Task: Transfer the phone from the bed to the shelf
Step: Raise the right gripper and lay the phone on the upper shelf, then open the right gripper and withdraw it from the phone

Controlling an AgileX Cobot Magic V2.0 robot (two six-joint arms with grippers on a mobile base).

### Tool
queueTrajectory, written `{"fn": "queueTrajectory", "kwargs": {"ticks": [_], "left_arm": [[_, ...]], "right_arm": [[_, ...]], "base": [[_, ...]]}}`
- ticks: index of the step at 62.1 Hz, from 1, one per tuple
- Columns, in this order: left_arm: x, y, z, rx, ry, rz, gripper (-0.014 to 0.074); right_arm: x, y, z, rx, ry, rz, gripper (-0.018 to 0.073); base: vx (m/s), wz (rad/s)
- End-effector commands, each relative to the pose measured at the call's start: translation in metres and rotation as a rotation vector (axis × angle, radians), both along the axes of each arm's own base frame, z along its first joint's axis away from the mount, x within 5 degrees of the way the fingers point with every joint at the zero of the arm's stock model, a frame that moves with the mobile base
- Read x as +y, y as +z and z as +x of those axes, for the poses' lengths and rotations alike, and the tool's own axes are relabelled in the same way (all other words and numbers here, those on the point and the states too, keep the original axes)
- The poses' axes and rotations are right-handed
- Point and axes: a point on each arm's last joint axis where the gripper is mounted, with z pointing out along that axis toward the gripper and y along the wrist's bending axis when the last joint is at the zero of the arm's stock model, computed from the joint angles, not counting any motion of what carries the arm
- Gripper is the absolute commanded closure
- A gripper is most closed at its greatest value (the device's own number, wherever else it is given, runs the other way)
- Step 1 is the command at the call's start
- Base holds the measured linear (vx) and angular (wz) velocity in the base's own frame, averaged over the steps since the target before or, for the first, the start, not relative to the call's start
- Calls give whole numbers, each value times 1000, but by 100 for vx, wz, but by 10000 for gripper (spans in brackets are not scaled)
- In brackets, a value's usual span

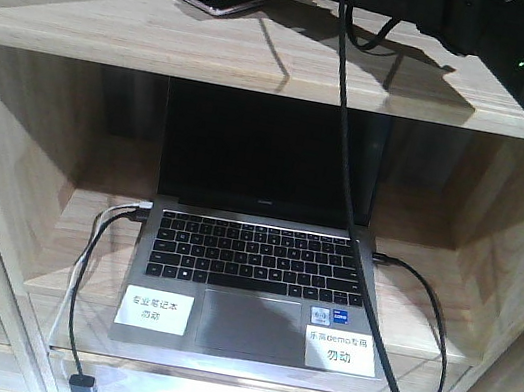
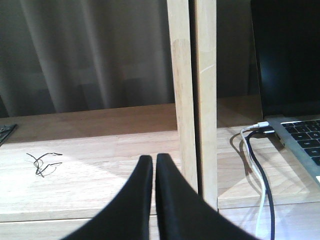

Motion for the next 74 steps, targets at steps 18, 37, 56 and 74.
{"fn": "queueTrajectory", "kwargs": {"ticks": [18, 37, 56, 74], "left_arm": [[0, 15, -1, -108, -2, -11, 595], [0, 15, -1, -108, -2, -11, 595], [0, 15, -1, -108, -2, -11, 595], [0, 15, -1, -108, -2, -11, 595]], "right_arm": [[-16, 60, -31, -154, -34, 34, 29], [-31, 90, -59, -159, -79, -8, 370], [-47, 87, -95, -89, -93, -36, 566], [-86, 60, -150, -135, -300, -33, 566]], "base": [[0, 0], [0, 0], [0, 0], [0, 0]]}}
